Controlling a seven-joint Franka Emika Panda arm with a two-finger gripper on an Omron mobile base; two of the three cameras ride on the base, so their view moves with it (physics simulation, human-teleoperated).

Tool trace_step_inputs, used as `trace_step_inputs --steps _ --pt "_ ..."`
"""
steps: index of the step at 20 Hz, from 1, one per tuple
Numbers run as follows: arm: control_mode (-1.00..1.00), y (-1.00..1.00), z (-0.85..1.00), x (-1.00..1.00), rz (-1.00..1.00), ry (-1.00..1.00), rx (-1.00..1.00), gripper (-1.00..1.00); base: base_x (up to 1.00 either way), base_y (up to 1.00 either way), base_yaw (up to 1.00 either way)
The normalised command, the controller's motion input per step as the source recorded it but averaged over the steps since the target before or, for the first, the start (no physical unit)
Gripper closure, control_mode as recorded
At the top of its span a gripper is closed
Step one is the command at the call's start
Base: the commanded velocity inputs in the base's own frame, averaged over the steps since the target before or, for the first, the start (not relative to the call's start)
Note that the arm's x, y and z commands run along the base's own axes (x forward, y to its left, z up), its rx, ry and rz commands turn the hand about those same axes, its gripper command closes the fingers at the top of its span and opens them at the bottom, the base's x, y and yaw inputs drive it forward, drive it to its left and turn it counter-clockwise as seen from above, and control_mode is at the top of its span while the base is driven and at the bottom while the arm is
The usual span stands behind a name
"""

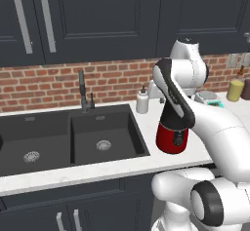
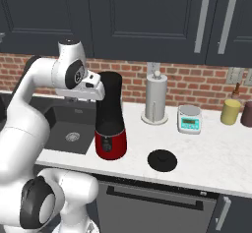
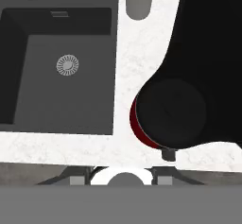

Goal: Close the lid blender by securely placing the lid on top.

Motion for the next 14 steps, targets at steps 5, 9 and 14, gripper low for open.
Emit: trace_step_inputs --steps 5,9,14 --pt "-1.00 0.00 0.00 -0.43 0.00 0.00 0.00 -1.00 0.00 0.00 0.00" --pt "-1.00 0.00 0.00 -0.93 0.00 -0.02 0.00 -1.00 0.00 0.00 0.00" --pt "-1.00 -0.29 0.00 -1.00 -0.07 0.00 0.02 -1.00 0.00 0.00 0.00"
